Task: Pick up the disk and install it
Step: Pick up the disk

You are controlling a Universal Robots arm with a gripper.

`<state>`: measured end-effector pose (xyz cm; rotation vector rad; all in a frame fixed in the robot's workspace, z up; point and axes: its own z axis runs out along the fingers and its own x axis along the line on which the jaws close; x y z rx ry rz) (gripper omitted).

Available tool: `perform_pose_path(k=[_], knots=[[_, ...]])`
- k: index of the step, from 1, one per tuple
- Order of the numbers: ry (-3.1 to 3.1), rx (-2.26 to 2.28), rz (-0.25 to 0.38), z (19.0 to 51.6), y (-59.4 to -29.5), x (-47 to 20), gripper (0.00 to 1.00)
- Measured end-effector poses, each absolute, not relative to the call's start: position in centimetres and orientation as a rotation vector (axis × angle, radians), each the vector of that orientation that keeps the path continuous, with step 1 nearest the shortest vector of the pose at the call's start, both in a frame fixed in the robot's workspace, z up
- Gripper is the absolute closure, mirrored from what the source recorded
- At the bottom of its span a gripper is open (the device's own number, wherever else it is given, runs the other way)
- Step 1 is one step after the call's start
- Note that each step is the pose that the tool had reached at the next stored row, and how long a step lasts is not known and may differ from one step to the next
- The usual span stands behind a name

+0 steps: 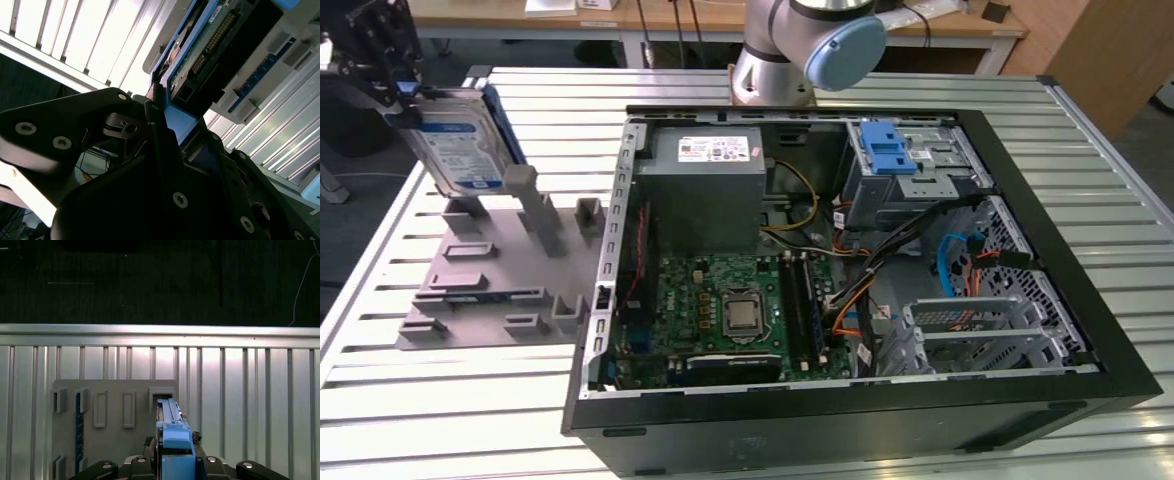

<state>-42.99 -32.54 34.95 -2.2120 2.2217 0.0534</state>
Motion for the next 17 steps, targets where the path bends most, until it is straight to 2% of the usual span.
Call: perform_pose_path(k=[17], knots=[[2.213, -2.204, 0.071, 36.9, -32.5, -43.0, 0.64]])
